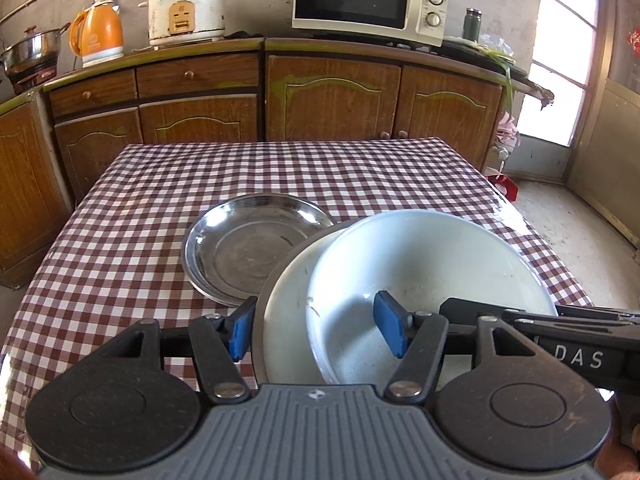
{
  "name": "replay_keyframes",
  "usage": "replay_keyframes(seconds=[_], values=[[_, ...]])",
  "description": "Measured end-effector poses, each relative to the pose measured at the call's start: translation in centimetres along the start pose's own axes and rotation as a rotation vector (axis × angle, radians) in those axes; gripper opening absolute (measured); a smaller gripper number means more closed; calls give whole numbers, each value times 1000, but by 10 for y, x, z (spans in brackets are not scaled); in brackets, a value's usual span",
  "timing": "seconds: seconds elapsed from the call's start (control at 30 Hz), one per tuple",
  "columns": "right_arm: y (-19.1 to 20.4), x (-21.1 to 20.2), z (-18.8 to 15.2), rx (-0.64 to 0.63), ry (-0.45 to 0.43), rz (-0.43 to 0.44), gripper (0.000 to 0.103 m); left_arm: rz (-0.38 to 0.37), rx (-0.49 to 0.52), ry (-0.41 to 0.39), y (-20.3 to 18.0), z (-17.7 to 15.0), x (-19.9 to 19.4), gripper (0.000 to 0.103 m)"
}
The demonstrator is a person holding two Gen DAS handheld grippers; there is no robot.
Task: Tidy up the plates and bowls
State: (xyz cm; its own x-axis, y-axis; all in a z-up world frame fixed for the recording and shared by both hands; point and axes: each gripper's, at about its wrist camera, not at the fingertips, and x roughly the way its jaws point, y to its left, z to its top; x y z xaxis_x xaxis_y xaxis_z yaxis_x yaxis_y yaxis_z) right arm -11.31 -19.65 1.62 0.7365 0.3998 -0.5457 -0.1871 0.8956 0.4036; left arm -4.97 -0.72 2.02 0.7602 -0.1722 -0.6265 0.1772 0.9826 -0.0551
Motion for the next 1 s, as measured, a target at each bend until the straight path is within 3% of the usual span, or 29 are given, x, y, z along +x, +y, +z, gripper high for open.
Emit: replay_keyframes(seconds=[1.0], values=[[33, 30, 14, -66, 24, 57, 50, 63, -64, -22, 35, 5, -12, 64]])
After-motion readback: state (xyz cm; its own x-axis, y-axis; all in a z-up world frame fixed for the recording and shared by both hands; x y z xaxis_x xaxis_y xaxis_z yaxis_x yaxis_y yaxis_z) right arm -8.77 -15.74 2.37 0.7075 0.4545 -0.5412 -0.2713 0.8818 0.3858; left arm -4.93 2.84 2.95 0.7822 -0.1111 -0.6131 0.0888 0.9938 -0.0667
